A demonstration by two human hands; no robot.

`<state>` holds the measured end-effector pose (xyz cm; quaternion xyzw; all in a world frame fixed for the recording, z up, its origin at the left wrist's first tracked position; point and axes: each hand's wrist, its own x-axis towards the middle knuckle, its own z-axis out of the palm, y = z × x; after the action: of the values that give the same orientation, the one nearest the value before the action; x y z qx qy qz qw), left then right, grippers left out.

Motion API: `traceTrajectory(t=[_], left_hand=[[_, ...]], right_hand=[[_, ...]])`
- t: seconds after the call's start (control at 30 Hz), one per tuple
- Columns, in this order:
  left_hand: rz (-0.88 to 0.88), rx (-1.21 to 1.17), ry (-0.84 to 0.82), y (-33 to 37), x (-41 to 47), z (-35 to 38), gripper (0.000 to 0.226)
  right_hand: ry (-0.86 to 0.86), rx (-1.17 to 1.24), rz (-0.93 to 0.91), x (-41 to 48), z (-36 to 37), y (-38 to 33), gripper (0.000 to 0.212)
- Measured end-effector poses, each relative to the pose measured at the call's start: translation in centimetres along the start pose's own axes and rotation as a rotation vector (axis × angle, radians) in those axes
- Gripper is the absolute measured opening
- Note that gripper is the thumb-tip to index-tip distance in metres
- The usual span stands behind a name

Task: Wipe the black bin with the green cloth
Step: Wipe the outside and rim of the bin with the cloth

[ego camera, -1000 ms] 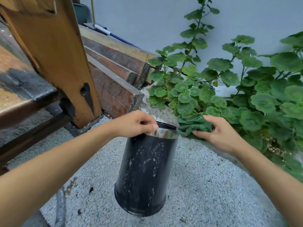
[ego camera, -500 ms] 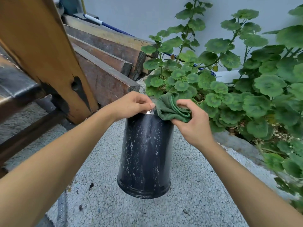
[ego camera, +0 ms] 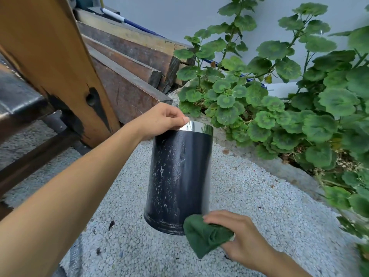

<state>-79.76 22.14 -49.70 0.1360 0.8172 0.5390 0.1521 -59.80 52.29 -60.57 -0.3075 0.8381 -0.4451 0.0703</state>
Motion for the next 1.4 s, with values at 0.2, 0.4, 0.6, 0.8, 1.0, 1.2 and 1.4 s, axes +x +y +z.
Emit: traceTrajectory(t=[0.2,0.4,0.6,0.8,1.0,1.2,1.4], left_hand=[[-0.006,0.009,0.044,0.6,0.4,1.0,0.028],[0.005,-0.046,0.037,1.1,0.1,1.2,0.038],[-0.037,-0.061,-0.026,1.6,-0.3,0.9,0.025],[-0.069,-0.039,0.016,1.4,0.1,0.5,0.02],[-0.053,-0.009,-0.025,1.6,1.0,1.3,0.021],[-0.052,-0.023,-0.002,1.4,1.0,1.7,0.026],[-0.128,-0.254,0.041,2.3,0.8,2.5,0.021]], right_hand=[[0.157,0.091,0.195,1.5,-2.3,-1.6,0.069],[0.507,0.035,0.048,13.2,-8.3,-4.6,0.036],[0.396,-0.19,-0.081,15.5,-7.8,-4.2,0.046],[0.025,-0.173,-0.124,5.6,-2.7,-1.8,0.061],[-0.092,-0.123,-0.157,0.0,-0.2,-1.3,0.045],[0.141,-0.192,-0.103,4.5,-3.6,-3.5,0.067],[0.444,-0.455,-0.14,15.5,-9.1,-6.2,0.046]])
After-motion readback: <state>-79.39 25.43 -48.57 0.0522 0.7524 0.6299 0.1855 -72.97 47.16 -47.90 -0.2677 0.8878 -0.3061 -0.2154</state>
